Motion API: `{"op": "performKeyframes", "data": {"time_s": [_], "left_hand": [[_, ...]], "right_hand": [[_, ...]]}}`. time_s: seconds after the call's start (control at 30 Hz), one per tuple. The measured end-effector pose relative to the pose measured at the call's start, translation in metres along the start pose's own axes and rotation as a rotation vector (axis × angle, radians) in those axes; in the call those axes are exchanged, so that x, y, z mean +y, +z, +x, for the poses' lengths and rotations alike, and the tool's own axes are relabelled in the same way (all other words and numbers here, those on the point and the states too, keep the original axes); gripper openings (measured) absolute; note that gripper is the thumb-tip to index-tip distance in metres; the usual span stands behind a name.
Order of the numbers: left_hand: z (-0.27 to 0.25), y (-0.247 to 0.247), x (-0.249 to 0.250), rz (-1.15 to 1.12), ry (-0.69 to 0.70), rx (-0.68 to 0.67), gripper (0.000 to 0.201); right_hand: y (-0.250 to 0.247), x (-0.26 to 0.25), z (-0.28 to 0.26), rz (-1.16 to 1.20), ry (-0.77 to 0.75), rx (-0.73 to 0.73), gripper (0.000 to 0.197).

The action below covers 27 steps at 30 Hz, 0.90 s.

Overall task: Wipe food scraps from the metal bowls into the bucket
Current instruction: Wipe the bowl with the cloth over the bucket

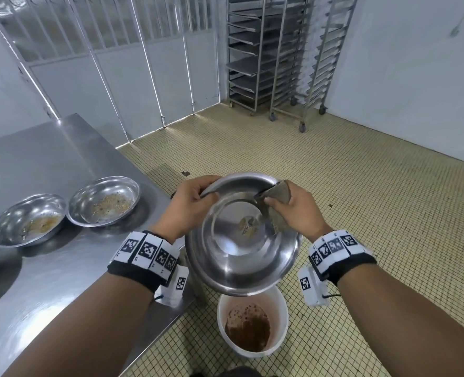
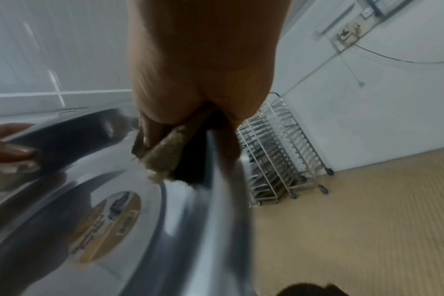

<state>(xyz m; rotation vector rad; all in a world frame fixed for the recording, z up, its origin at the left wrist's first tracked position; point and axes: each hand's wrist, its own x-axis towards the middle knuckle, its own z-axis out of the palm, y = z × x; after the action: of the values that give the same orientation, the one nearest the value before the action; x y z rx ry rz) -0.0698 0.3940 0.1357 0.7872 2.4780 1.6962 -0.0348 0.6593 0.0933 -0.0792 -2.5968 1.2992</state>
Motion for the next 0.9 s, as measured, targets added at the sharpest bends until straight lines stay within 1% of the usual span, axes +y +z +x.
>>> {"op": "performKeyframes", "data": {"time_s": [0.03, 0.1, 0.17, 0.2, 0.23, 0.27, 0.33, 0.4, 0.47, 0.53, 0.6, 0.67, 0.73, 0.8, 0.87, 0.9], "left_hand": [[0.000, 0.002, 0.000, 0.013, 0.011, -0.007, 0.029], [0.001, 0.008, 0.003, 0.057, 0.039, -0.039, 0.031], [0.001, 0.012, 0.006, 0.075, 0.037, -0.058, 0.032], [0.001, 0.011, 0.006, 0.059, 0.029, -0.048, 0.031], [0.001, 0.009, 0.005, 0.032, 0.017, -0.027, 0.031], [0.001, 0.006, 0.005, 0.004, 0.001, 0.000, 0.029], [0.001, -0.002, 0.004, -0.047, -0.028, 0.069, 0.026], [0.001, -0.007, 0.005, -0.071, -0.020, 0.104, 0.025], [0.001, -0.004, 0.006, -0.053, 0.010, 0.091, 0.025], [0.003, 0.003, 0.005, 0.005, 0.022, 0.058, 0.030], [0.005, 0.009, 0.002, 0.064, 0.026, 0.020, 0.031], [0.006, 0.012, 0.000, 0.108, 0.036, 0.009, 0.028], [0.006, 0.010, -0.001, 0.123, 0.053, 0.041, 0.024], [0.006, 0.005, -0.005, 0.101, 0.035, 0.082, 0.022], [0.007, -0.001, -0.010, 0.087, -0.008, 0.127, 0.024], [0.007, -0.002, -0.011, 0.103, -0.009, 0.133, 0.026]], "right_hand": [[-0.001, -0.002, 0.003, -0.057, -0.020, 0.003, 0.025], [-0.005, -0.013, 0.012, -0.186, -0.083, -0.036, 0.024], [-0.009, -0.023, 0.018, -0.318, -0.141, -0.086, 0.025], [-0.011, -0.026, 0.019, -0.335, -0.152, -0.092, 0.025], [-0.011, -0.026, 0.019, -0.301, -0.145, -0.076, 0.024], [-0.012, -0.023, 0.016, -0.215, -0.115, -0.047, 0.023], [-0.009, -0.013, 0.006, -0.005, -0.014, 0.008, 0.021], [-0.002, -0.005, -0.001, 0.108, 0.055, 0.030, 0.016], [0.000, -0.006, 0.001, 0.073, 0.048, 0.057, 0.015], [-0.006, -0.015, 0.011, -0.067, -0.035, 0.056, 0.022], [-0.013, -0.027, 0.022, -0.255, -0.134, -0.022, 0.026], [-0.015, -0.033, 0.026, -0.359, -0.173, -0.078, 0.026], [-0.015, -0.029, 0.023, -0.308, -0.152, -0.059, 0.025], [-0.011, -0.017, 0.013, -0.168, -0.065, -0.006, 0.023], [-0.005, -0.006, 0.005, -0.074, 0.018, 0.031, 0.025], [-0.003, -0.001, 0.003, -0.052, 0.034, 0.036, 0.024]]}}
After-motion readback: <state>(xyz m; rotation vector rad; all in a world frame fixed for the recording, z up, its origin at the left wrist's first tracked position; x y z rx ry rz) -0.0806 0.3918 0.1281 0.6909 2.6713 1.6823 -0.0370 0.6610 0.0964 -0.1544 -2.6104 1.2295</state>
